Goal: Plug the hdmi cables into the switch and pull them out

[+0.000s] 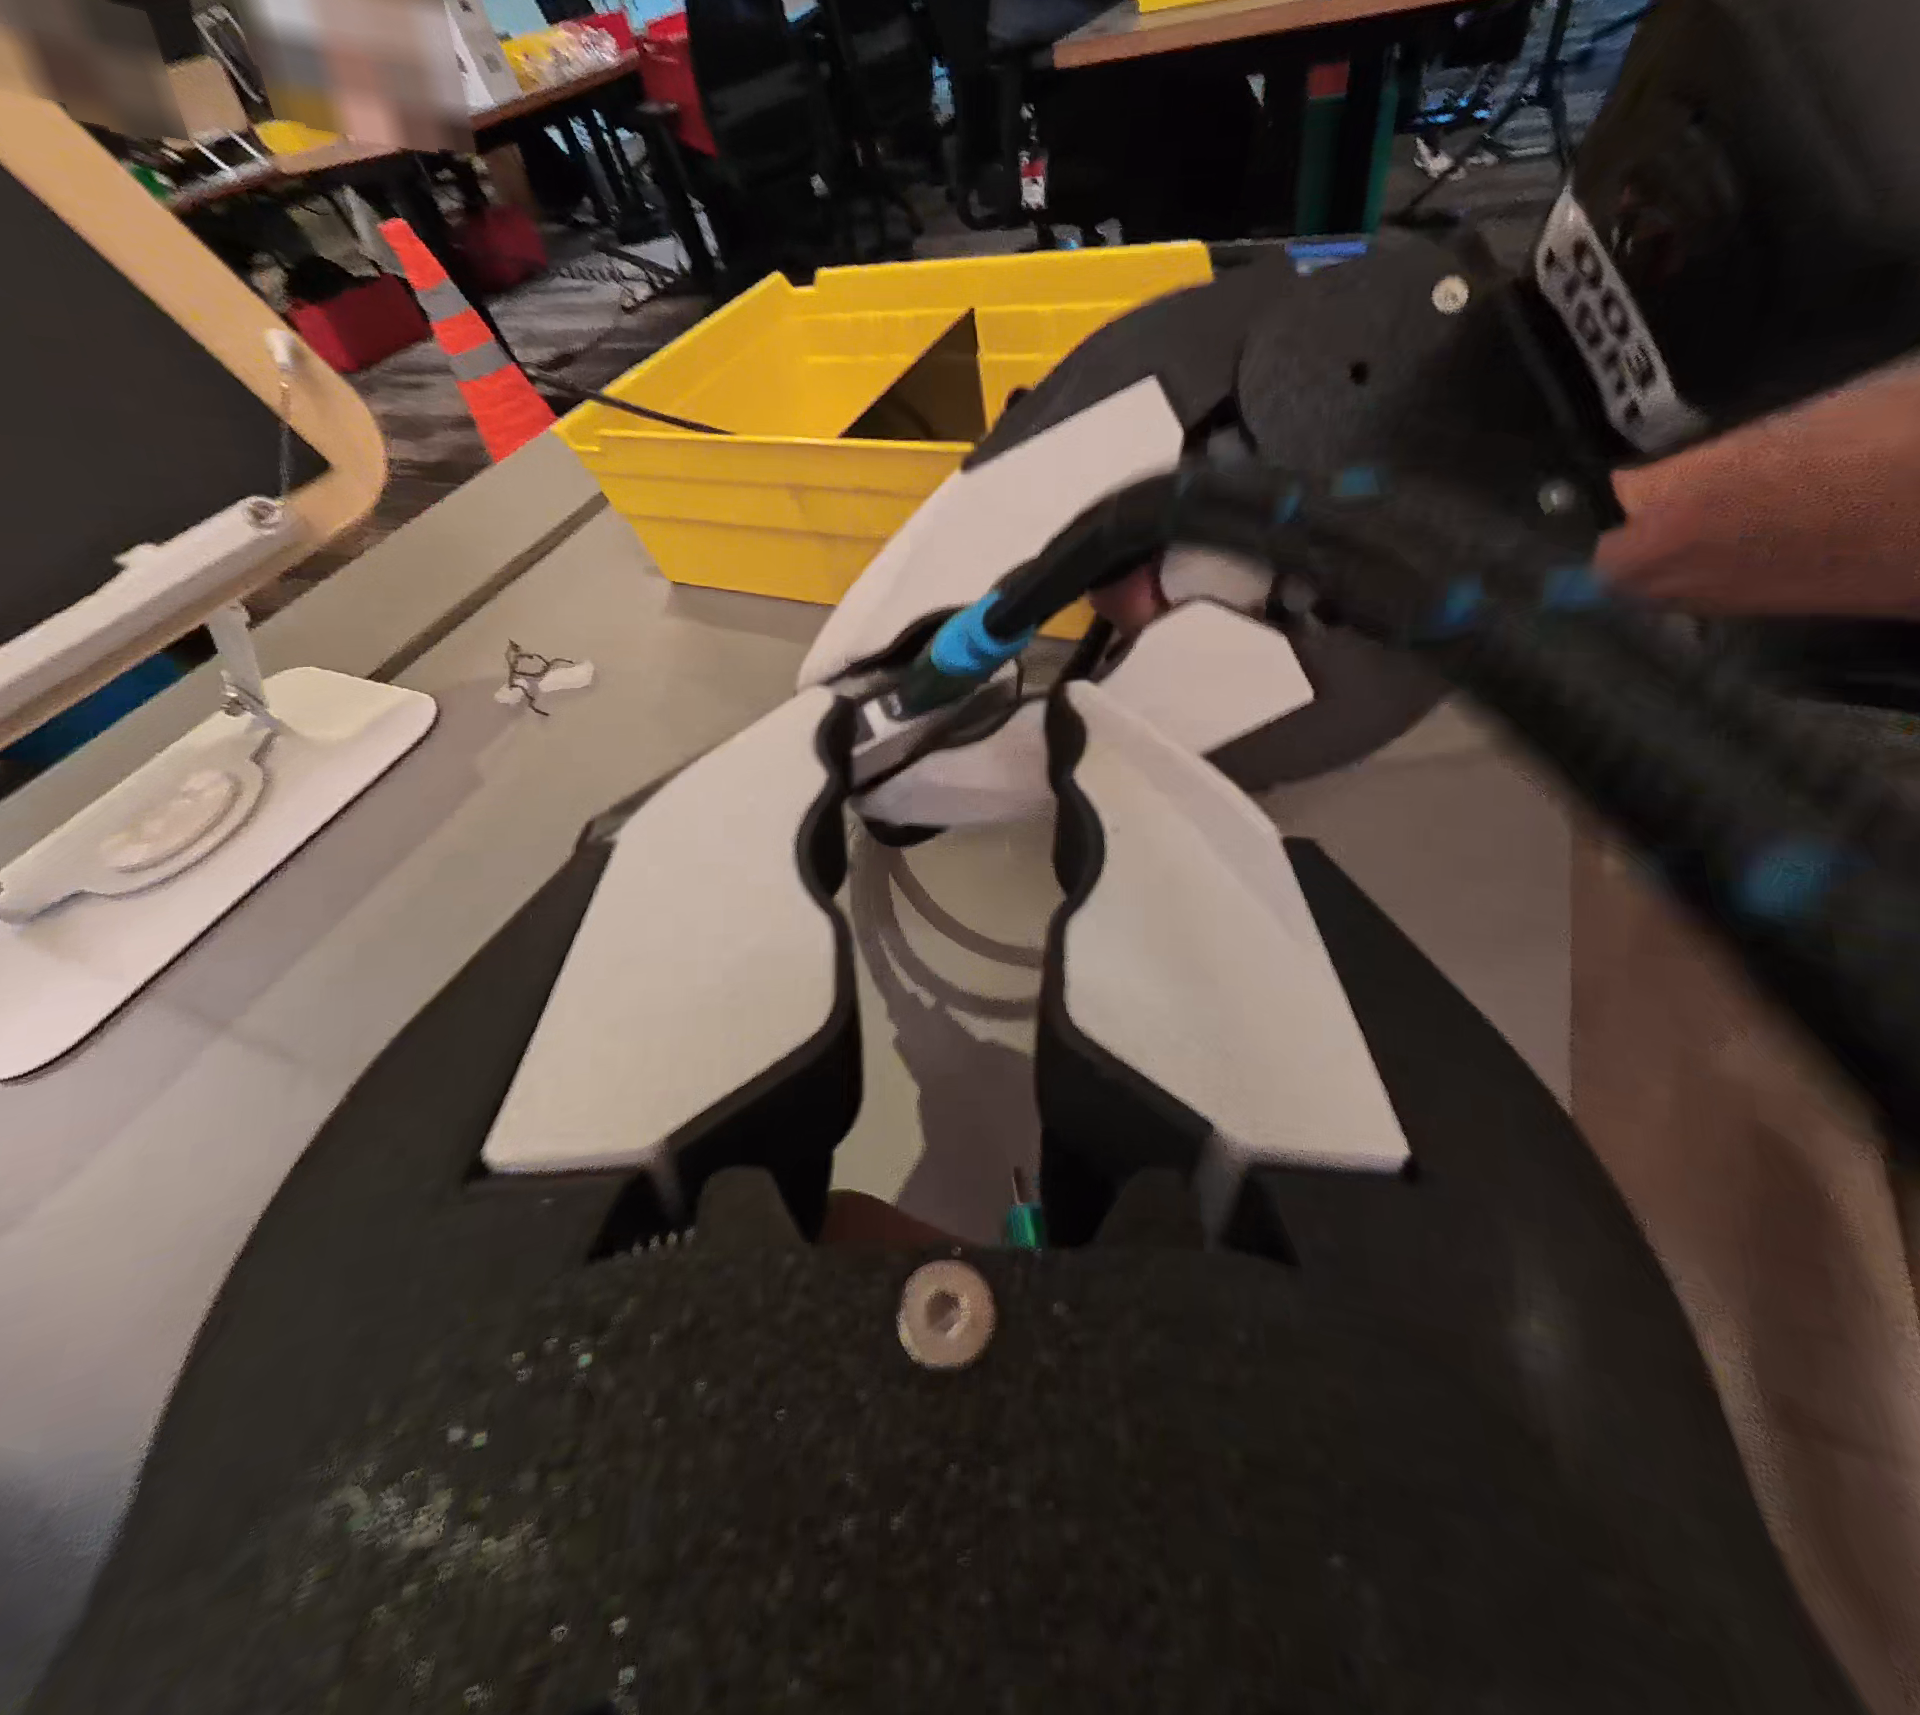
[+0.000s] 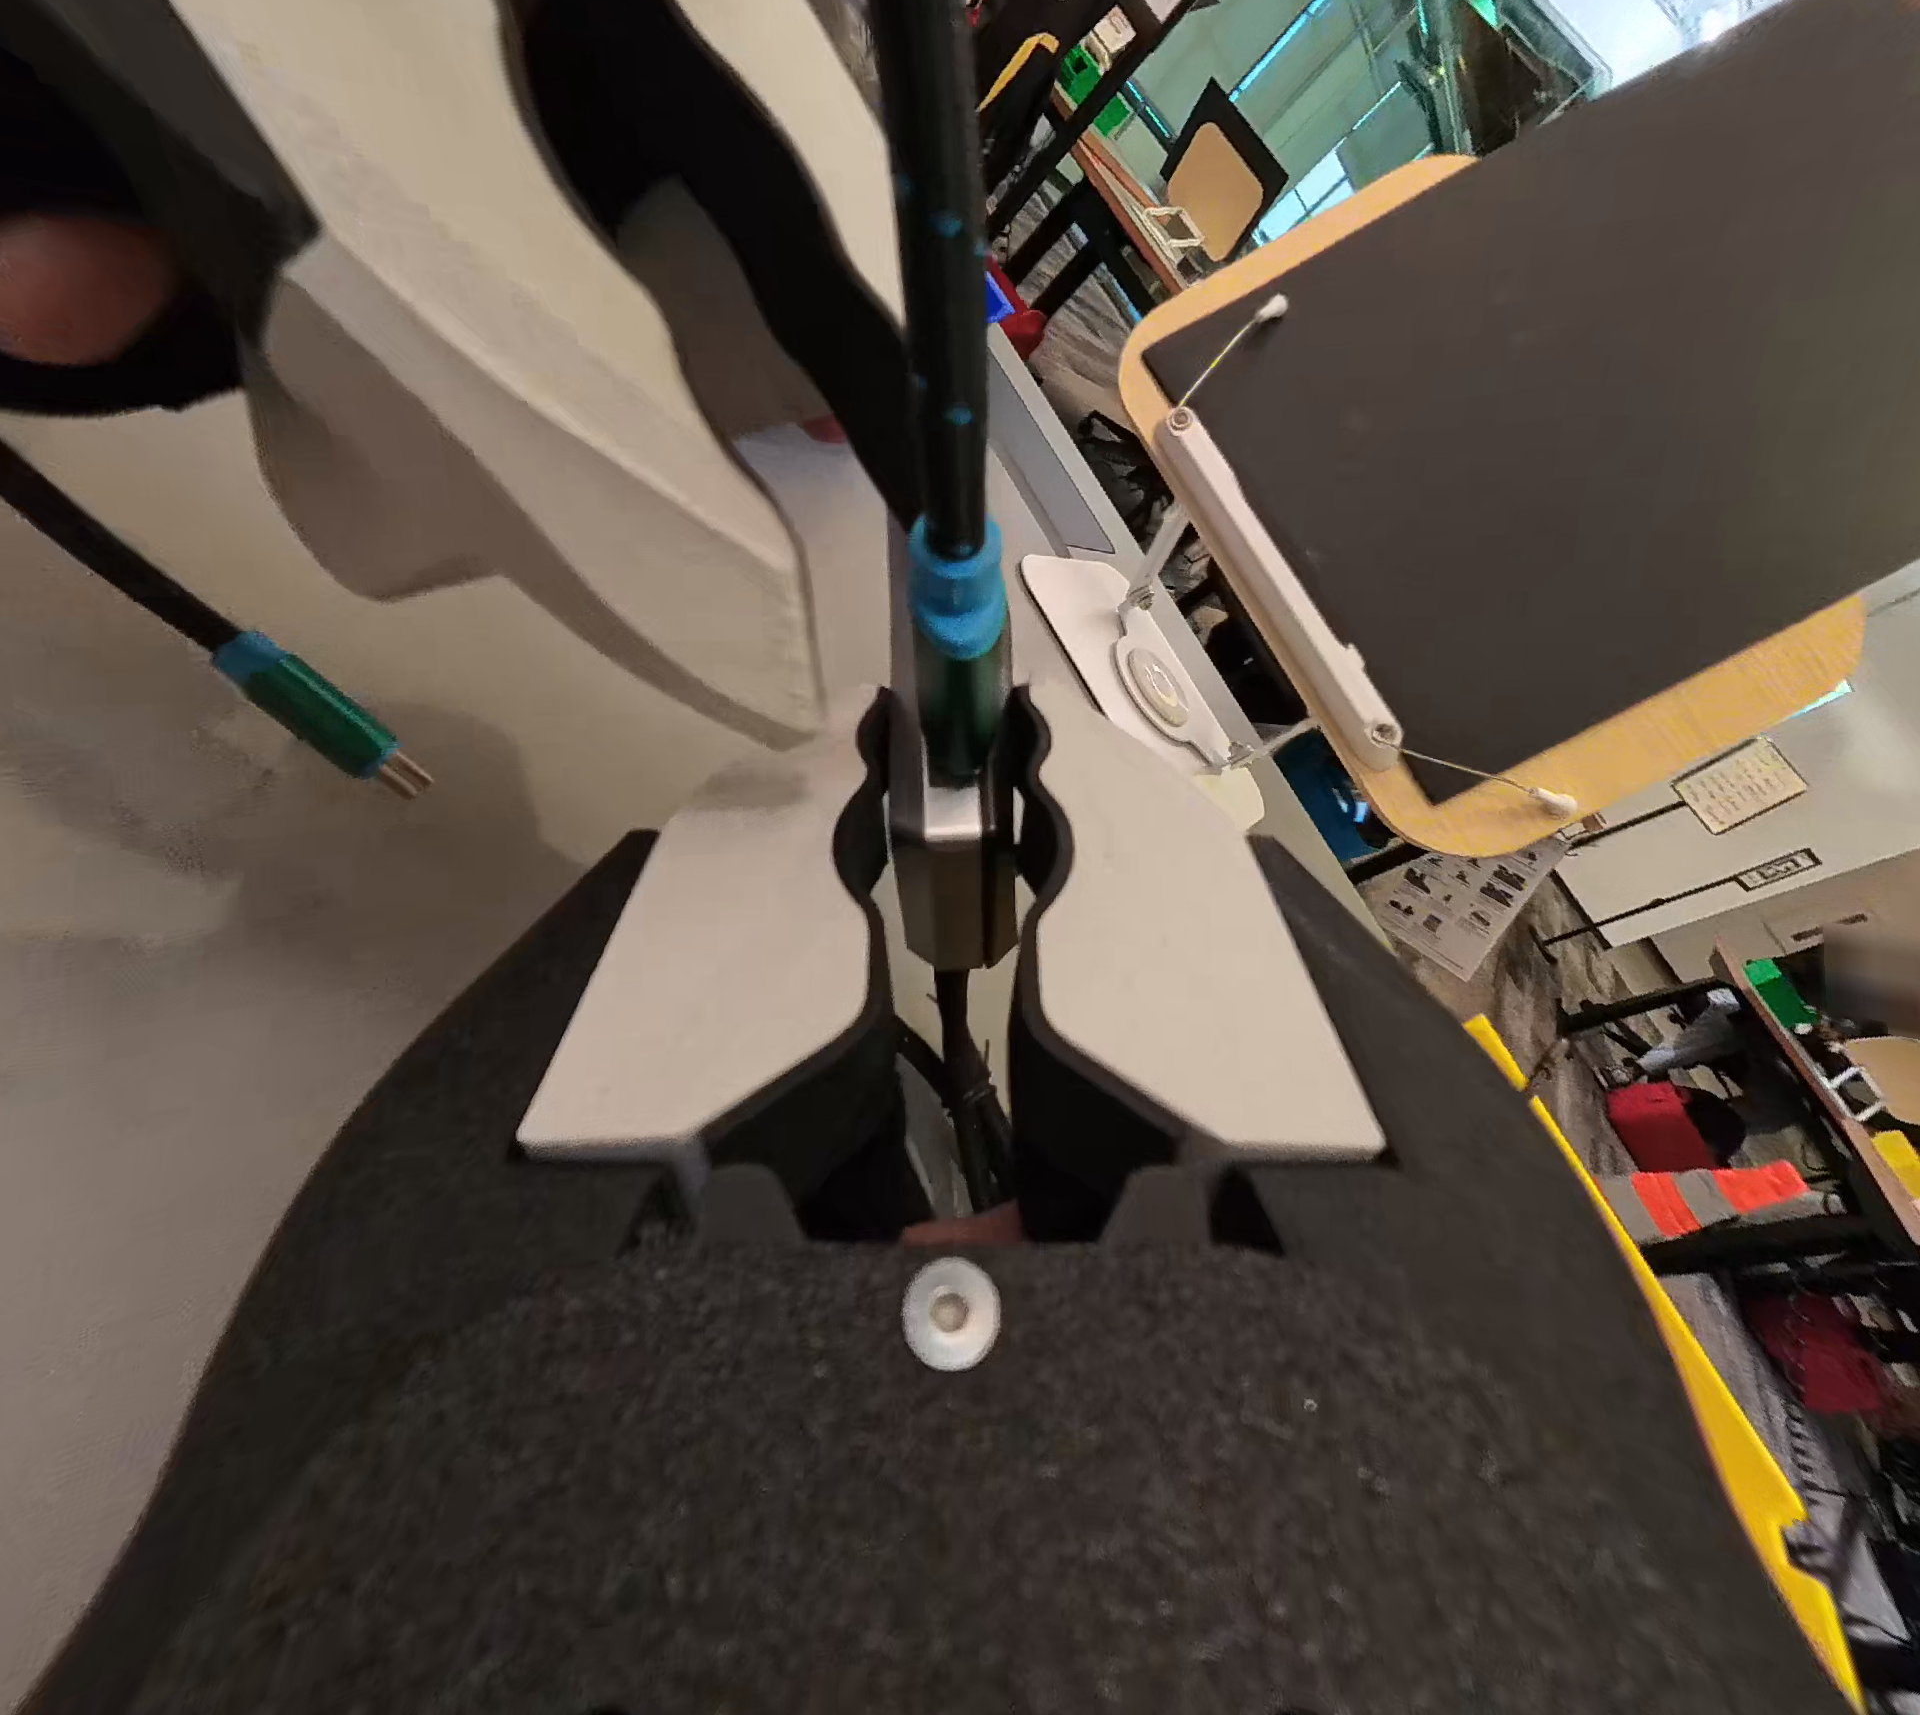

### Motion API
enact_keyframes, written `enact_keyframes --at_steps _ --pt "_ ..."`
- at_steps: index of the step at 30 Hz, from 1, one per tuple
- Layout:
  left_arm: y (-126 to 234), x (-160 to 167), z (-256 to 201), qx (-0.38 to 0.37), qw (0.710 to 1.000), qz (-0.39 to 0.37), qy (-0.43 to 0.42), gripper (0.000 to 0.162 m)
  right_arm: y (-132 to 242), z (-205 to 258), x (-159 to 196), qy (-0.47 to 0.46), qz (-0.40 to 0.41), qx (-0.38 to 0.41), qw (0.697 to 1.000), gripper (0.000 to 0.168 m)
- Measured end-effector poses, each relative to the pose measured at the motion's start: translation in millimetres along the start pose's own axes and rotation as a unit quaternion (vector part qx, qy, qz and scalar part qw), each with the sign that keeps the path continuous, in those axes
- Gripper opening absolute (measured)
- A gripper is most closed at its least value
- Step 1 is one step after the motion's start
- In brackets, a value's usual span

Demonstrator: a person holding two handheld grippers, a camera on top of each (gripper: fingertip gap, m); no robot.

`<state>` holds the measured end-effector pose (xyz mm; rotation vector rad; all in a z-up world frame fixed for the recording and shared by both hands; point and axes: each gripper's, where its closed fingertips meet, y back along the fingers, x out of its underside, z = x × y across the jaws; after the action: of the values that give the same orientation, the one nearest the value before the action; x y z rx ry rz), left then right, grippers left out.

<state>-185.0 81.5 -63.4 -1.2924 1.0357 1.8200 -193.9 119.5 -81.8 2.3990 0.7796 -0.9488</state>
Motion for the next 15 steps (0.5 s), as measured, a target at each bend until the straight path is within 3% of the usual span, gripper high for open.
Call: enact_keyframes --at_steps 8,15 --pt "-7.4 0.6 2.4 -0.078 0.996 0.003 0.032 0.023 -6.3 5.7 1.2 0.014 0.021 0.029 0.999 0.020" --pt "-2.1 -3.8 6.1 -0.092 0.995 0.002 0.026 0.017 -7.3 3.1 -2.8 0.022 0.011 0.035 0.999 0.021"
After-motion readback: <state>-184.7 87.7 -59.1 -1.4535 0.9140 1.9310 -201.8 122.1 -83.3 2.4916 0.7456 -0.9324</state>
